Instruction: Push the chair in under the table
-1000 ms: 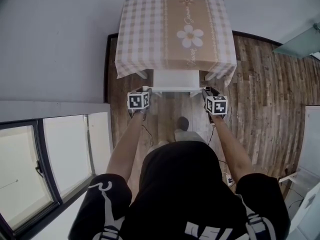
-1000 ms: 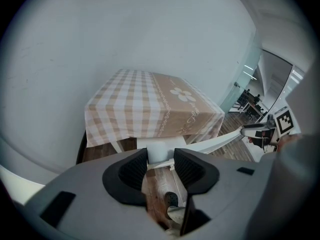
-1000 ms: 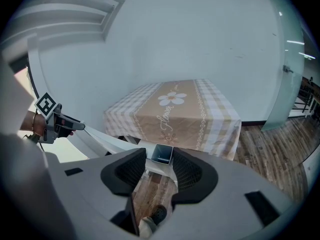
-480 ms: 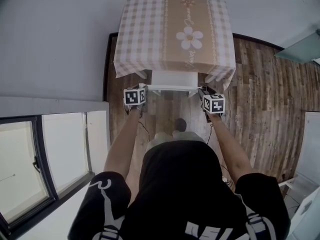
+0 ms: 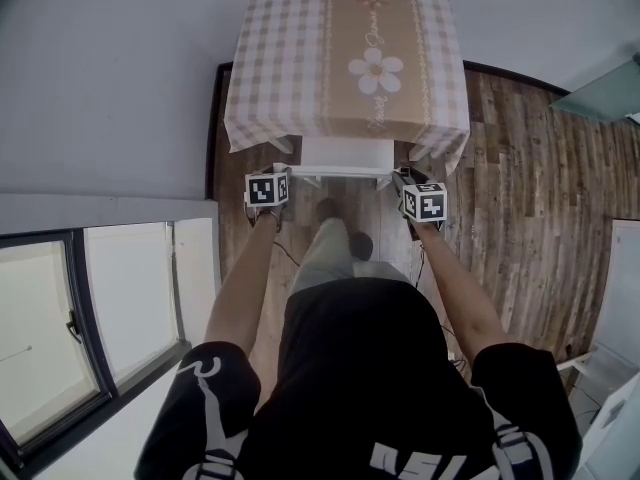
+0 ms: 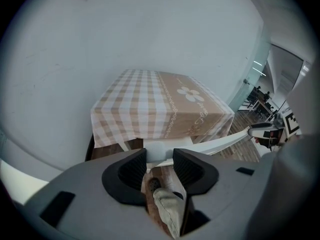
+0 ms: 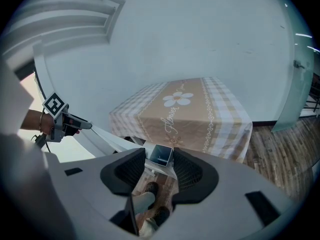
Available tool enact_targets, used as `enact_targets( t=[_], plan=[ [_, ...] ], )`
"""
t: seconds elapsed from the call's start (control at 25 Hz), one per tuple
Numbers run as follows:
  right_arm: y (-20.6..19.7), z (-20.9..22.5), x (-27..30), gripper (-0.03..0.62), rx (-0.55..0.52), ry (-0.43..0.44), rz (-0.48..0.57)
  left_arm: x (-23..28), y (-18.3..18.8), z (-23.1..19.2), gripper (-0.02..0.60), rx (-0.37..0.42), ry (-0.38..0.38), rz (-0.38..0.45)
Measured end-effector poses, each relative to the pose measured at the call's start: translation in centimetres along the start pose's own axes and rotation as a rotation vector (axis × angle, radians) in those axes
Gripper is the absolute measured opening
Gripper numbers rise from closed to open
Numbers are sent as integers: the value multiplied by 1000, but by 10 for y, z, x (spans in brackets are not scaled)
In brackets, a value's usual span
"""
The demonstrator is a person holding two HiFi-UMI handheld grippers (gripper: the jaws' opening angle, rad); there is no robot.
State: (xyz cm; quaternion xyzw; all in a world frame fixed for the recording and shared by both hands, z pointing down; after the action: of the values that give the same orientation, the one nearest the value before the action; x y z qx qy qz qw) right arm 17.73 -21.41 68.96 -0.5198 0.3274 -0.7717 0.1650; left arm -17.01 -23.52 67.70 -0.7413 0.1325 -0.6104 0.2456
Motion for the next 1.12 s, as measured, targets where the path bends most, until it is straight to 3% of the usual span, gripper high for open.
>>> enact_targets(
  t=[0.6, 1.12],
  plan=[
    [13, 1, 13, 181, -7, 15, 0, 10, 17, -10, 176, 28, -2, 15],
    [35, 15, 31, 183, -14, 28, -22, 24, 41, -12, 175, 13, 9, -20]
  ],
)
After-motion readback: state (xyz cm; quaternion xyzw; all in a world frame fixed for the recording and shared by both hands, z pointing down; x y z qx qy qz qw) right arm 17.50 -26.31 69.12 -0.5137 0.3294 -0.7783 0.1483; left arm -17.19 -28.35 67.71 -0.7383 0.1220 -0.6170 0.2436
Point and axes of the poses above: the fingertips, and each gripper's own axes: x forward along the fingers, z to its right, y out of its top, the point moved 5 cm from there along -x, backward along the fingers
